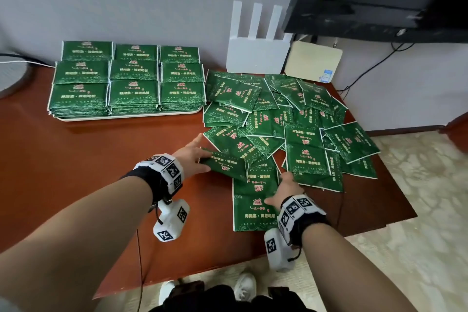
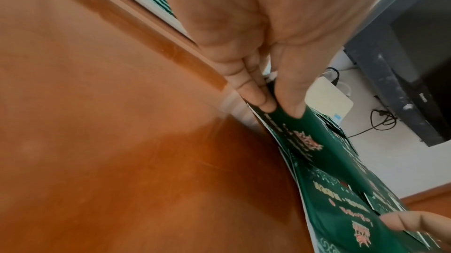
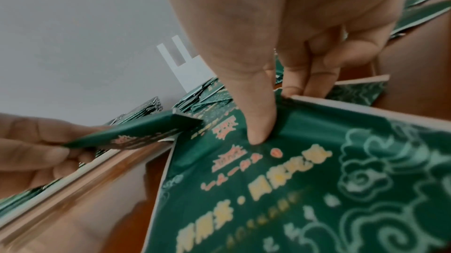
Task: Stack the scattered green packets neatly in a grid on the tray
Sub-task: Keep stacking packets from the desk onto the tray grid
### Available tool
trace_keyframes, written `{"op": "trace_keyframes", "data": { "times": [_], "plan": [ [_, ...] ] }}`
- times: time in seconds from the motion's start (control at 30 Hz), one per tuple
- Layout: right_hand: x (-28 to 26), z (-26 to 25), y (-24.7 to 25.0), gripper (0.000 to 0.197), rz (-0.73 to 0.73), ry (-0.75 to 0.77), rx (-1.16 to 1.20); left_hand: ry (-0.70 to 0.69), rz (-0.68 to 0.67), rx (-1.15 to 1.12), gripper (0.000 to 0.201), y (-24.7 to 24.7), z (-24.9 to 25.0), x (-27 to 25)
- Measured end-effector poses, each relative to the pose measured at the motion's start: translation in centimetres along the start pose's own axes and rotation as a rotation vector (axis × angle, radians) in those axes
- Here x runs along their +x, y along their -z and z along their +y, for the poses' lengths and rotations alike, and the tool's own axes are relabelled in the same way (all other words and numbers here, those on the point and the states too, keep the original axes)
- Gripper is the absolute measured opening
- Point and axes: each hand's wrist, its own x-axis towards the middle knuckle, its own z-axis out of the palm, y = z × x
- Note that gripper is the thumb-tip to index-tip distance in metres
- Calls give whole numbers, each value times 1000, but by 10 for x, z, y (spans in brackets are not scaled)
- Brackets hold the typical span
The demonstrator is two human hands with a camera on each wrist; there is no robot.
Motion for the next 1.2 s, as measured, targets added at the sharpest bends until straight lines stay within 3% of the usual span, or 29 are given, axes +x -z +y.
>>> {"op": "trace_keyframes", "data": {
  "times": [0.13, 0.23, 0.33, 0.5, 0.57, 0.7, 0.83, 1.03, 1.2],
  "plan": [
    [-5, -2, 2, 63, -41, -19, 118, -58, 17, 97, 42, 6, 2, -6],
    [-4, 1, 7, 61, -36, 42, 199, -9, 90, 47, 30, 12, -3, -13],
    [-3, 2, 15, 62, 11, 145, 298, 110, 188, -253, 28, 14, -16, -16],
    [-8, 1, 39, 80, -6, 309, 586, 245, 368, -705, 15, 17, -40, -20],
    [-7, -1, 43, 73, 4, 364, 529, 261, 374, -688, 22, 16, -49, -22],
    [-3, -2, 38, 46, 105, 392, 148, 274, 326, -651, 49, 6, -54, -24],
    [4, 2, 31, 25, 174, 407, 63, 309, 324, -679, 42, -10, -46, -19],
    [20, 1, 42, 32, 177, 566, 149, 364, 420, -728, 20, -16, -41, -17],
    [33, 1, 31, 30, 52, 654, 139, 475, 481, -815, 36, -31, -41, -18]
  ]
}}
